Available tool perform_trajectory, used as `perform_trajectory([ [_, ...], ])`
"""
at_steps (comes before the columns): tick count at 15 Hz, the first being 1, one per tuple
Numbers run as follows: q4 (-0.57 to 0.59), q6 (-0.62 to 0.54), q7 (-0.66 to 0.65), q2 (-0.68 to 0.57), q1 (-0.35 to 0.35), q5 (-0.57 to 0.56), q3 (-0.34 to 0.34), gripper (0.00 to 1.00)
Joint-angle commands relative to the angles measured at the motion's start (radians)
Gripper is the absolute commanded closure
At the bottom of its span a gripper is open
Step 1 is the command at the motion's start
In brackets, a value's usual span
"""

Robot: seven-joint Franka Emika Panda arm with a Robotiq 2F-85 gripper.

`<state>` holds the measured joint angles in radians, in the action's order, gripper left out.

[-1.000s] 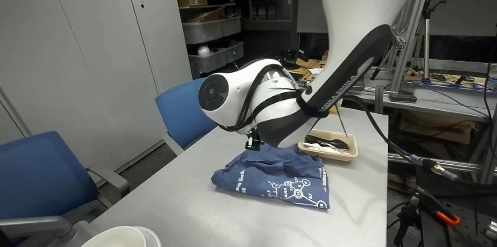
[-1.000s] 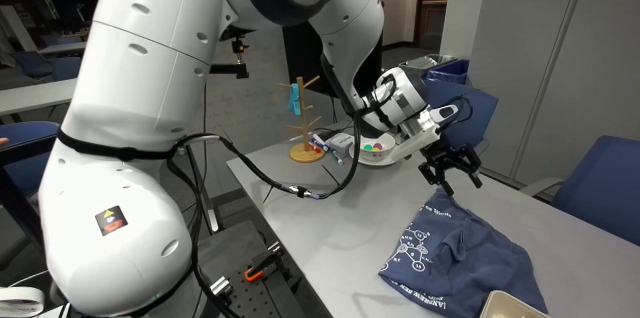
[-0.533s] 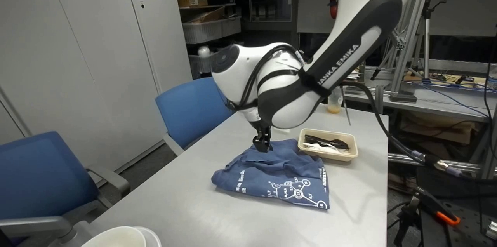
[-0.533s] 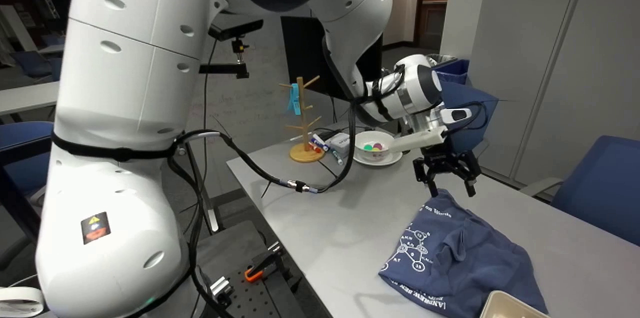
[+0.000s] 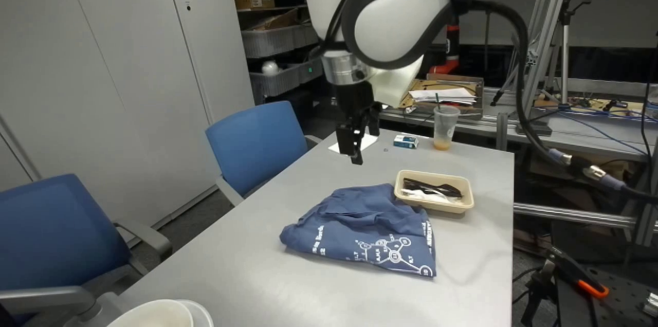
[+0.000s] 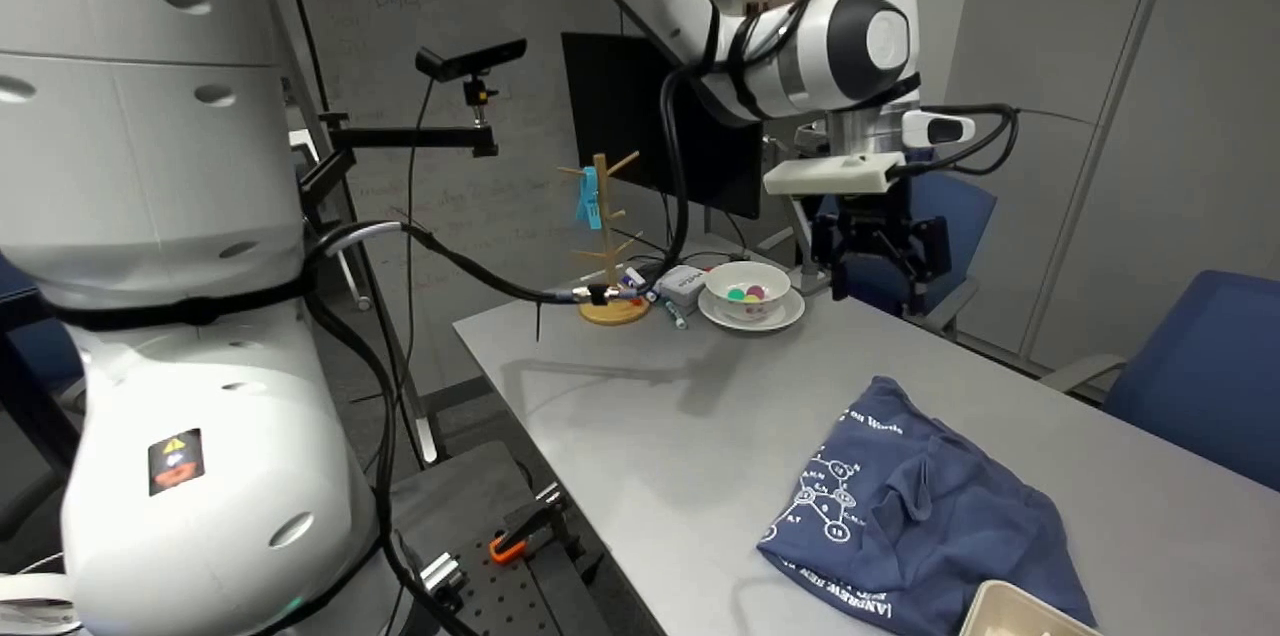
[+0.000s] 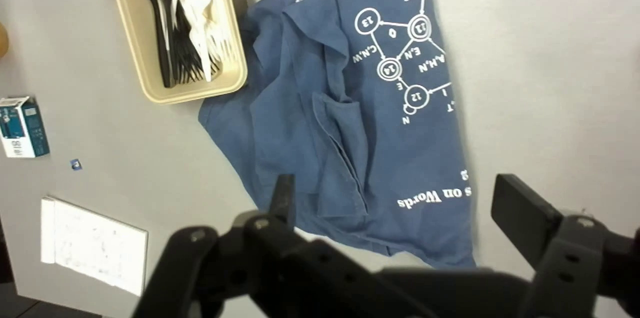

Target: Fold the t-shirt from bottom to top then left to right

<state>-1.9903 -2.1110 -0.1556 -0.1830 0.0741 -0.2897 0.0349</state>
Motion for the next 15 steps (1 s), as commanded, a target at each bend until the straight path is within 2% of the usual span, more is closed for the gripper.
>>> perform_trajectory([
  [1, -0.049, 0.022, 0.045, 0.1, -0.02, 0.106, -0.025, 0.0],
  [6, -0.108, 0.013, 0.032, 0.223, -0.02, 0.151, -0.026, 0.0],
  [12, -0.204, -0.003, -0.005, 0.346, -0.02, 0.137, -0.033, 0.0],
  [13, -0.142, 0.01, 0.007, 0.28, -0.023, 0.126, -0.033, 0.0],
  [15, -0.169, 0.01, 0.005, 0.309, -0.024, 0.127, -0.035, 0.0],
])
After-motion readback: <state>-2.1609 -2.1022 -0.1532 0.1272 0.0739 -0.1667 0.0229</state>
